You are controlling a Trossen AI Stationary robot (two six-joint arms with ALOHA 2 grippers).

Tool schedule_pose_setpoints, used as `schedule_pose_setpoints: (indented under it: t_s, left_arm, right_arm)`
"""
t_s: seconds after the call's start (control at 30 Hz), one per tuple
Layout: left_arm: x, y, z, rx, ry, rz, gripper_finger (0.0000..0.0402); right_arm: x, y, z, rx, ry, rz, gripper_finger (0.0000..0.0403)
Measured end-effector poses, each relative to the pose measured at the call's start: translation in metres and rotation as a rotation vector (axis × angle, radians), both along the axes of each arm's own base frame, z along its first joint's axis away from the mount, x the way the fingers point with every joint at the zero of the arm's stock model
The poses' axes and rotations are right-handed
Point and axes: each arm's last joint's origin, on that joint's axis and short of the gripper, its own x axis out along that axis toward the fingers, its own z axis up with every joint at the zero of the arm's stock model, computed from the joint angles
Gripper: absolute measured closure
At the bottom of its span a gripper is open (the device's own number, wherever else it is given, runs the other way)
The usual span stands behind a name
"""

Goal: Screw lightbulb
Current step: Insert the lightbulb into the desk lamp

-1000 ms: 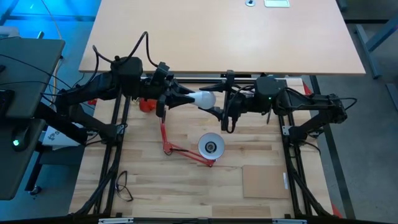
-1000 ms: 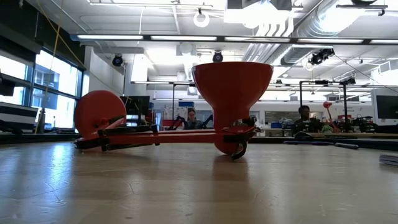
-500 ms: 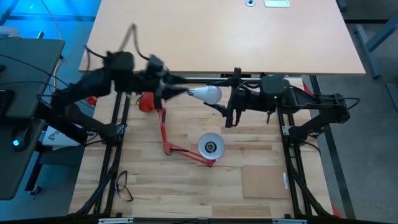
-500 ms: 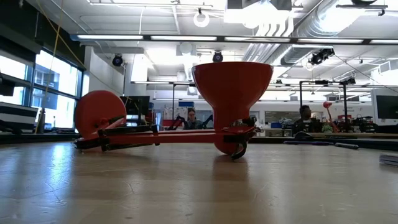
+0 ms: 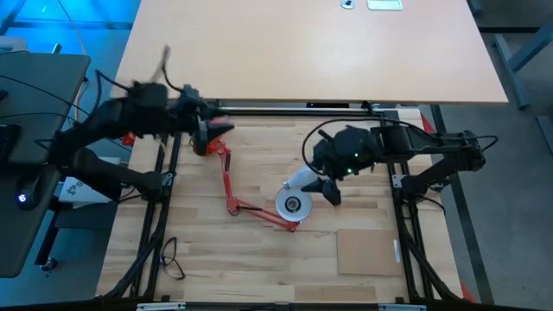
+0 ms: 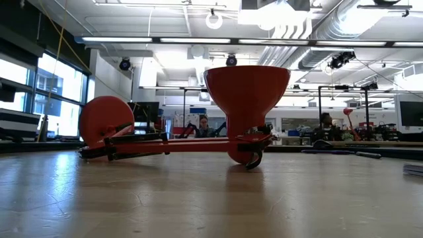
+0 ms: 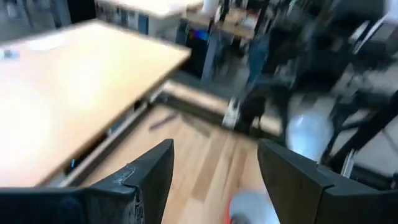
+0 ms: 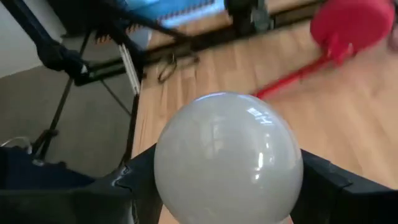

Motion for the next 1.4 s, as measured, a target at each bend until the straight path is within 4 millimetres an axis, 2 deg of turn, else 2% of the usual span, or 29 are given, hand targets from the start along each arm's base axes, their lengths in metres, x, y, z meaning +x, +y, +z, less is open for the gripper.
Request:
schedule_pose_setpoints:
  t_s: [0.13, 0.23, 0.3, 0.4, 0.5, 0.63, 0.77, 0.87, 1.07, 1.2, 1.4]
  left_arm:
    - [0.001, -0.004, -0.052, -0.126, 0.061, 0.023, 0.0179]
    - [-0.002, -0.010, -0.094, -0.213, 0.060, 0.026, 0.0179]
    - [-0.005, -0.014, -0.120, -0.262, 0.076, 0.030, 0.0179]
    - [-0.011, -0.020, -0.150, -0.304, 0.124, 0.010, 0.0179]
    - [-0.016, -0.025, -0.170, -0.306, 0.215, -0.041, 0.0179]
    - [-0.022, -0.030, -0.183, -0.213, 0.366, -0.130, 0.0179]
    - [-0.024, -0.031, -0.193, -0.084, 0.453, -0.211, 0.0179]
    - [-0.025, -0.031, -0.198, -0.015, 0.479, -0.243, 0.0179]
    - [-0.022, -0.029, -0.202, 0.067, 0.504, -0.246, 0.0179]
    - [-0.017, -0.029, -0.206, 0.098, 0.538, -0.257, 0.0179]
    - [-0.010, -0.029, -0.221, 0.081, 0.671, -0.243, 0.0179]
  right_arm:
    - [-0.003, 0.007, -0.002, 0.084, 0.049, -0.006, 0.0155]
    - [0.002, 0.011, -0.005, 0.193, 0.117, 0.008, 0.0155]
    - [0.009, 0.014, -0.007, 0.202, 0.193, 0.007, 0.0155]
    - [0.024, 0.019, -0.001, 0.159, 0.282, 0.002, 0.0155]
    - [0.041, 0.021, 0.005, 0.091, 0.374, -0.013, 0.0155]
    - [0.065, 0.023, -0.004, 0.049, 0.533, -0.035, 0.0155]
    - [0.084, 0.027, -0.035, 0.065, 0.652, -0.017, 0.0155]
    - [0.090, 0.028, -0.056, -0.012, 0.740, -0.015, 0.0155]
    - [0.104, 0.025, -0.072, -0.182, 0.718, 0.005, 0.0155]
    - [0.112, 0.027, -0.089, -0.235, 0.776, 0.085, 0.0155]
    - [0.119, 0.028, -0.101, -0.332, 0.787, 0.227, 0.0155]
